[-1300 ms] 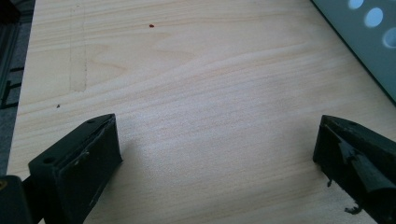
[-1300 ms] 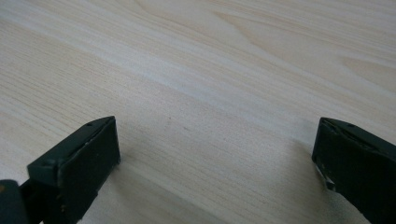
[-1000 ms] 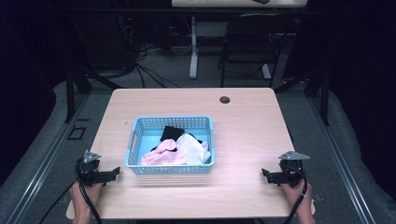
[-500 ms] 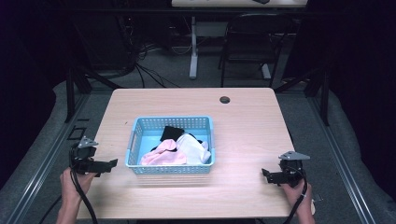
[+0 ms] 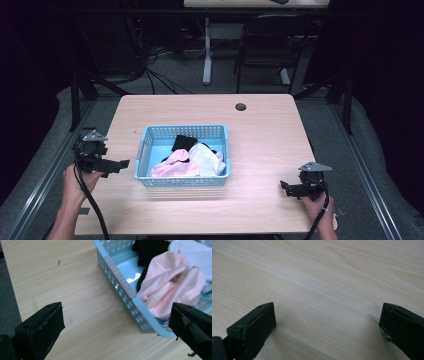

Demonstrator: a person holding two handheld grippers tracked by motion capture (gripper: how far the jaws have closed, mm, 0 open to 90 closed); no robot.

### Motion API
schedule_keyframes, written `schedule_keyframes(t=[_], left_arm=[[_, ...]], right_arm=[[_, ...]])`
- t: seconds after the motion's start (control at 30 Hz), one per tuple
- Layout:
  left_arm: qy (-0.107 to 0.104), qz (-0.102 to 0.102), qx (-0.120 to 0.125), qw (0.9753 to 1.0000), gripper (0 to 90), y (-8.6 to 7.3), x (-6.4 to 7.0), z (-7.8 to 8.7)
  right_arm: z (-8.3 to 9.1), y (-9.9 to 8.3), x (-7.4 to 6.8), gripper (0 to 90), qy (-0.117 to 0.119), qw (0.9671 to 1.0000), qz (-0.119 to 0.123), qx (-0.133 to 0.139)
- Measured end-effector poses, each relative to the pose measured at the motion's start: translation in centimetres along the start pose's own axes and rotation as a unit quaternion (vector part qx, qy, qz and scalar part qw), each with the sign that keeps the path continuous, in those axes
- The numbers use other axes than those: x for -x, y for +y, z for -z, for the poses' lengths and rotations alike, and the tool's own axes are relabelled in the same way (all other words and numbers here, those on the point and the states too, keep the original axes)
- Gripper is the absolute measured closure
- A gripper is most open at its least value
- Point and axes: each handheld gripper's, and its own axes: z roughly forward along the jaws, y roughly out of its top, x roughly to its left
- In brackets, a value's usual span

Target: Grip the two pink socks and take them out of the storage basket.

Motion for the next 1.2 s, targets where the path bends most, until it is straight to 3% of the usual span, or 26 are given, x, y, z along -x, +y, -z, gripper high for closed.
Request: schedule_keyframes(t=[0.23,0.27,0.5,0.83,1.1,1.17,1.2], left_arm=[[-0.006,-0.031,-0.014,0.9994,0.0,2.4,1.2,-0.1],[-0.014,-0.043,-0.023,0.9987,0.0,3.1,1.7,-0.4],[-0.026,-0.077,-0.051,0.9953,0.0,4.9,3.5,-2.2],[-0.045,-0.098,-0.081,0.9909,0.0,6.2,5.0,-5.0],[-0.052,-0.128,-0.12,0.9831,0.2,7.0,6.7,-7.9],[-0.055,-0.129,-0.123,0.9824,0.4,7.0,6.9,-8.1],[-0.056,-0.135,-0.129,0.9807,2.4,7.2,7.2,-8.6]], right_arm=[[0.0,0.0,0.0,0.3,0.001,1.0,0.0,0.001],[0.0,0.0,0.0,0.3,0.0,1.0,0.0,0.0],[0.0,0.0,0.0,0.3,0.002,1.0,0.0,0.001],[0.0,0.0,0.0,0.3,0.002,1.0,0.0,0.0],[0.0,0.0,0.0,0.3,0.002,1.0,0.0,0.001],[0.0,0.0,0.0,0.3,0.001,1.0,0.001,0.0],[0.0,0.0,0.0,0.3,0.002,1.0,0.0,0.001]])
